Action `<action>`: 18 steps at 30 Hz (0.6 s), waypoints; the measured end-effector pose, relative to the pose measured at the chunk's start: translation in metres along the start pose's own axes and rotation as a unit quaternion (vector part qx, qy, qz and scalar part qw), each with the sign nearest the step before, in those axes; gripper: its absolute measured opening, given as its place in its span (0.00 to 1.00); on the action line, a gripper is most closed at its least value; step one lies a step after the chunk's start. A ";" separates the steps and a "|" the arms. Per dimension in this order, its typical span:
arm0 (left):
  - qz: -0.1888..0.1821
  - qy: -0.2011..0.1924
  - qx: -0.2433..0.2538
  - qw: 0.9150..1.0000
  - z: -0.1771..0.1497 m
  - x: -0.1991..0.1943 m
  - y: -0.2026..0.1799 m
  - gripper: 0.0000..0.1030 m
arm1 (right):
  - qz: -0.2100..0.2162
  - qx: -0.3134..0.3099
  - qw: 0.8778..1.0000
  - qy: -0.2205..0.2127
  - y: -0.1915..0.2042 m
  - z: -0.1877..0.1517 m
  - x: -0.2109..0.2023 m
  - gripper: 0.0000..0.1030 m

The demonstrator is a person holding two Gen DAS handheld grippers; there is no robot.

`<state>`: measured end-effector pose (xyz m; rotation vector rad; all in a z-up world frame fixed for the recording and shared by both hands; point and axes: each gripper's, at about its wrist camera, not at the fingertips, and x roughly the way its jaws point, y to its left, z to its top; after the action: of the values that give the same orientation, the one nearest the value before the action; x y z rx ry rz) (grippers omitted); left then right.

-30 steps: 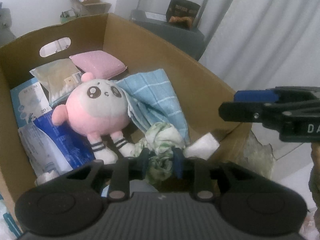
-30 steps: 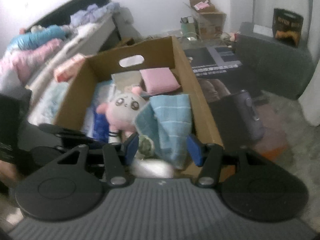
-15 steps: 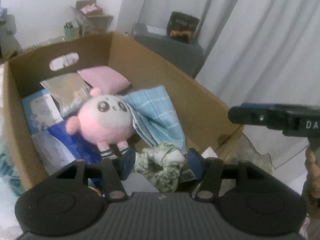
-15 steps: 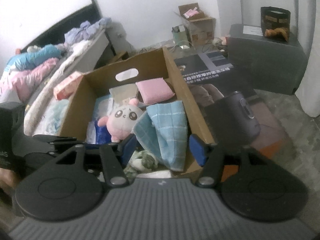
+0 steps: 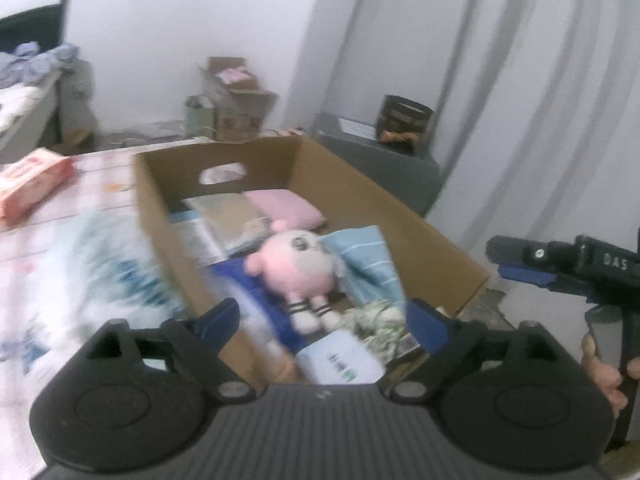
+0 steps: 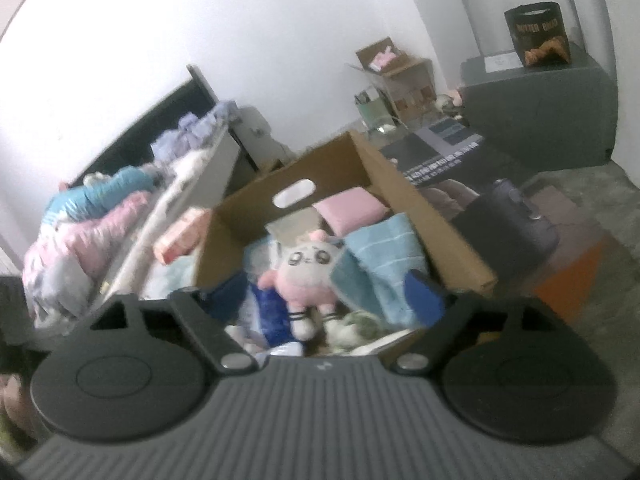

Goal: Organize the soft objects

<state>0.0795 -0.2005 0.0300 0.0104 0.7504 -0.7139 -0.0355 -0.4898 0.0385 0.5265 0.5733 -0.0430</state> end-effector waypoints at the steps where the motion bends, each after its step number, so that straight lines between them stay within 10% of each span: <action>1: 0.011 -0.004 -0.003 1.000 -0.005 -0.008 0.003 0.92 | 0.004 0.003 1.000 -0.007 0.004 -0.005 -0.001 0.93; 18: 0.185 -0.017 -0.132 0.974 -0.077 -0.081 0.052 1.00 | -0.022 -0.073 0.997 0.029 0.098 -0.053 0.009 0.99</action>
<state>0.0218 -0.0935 0.0111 -0.1021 0.7798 -0.2563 -0.0369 -0.3776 0.0415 0.3747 0.6396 -0.0269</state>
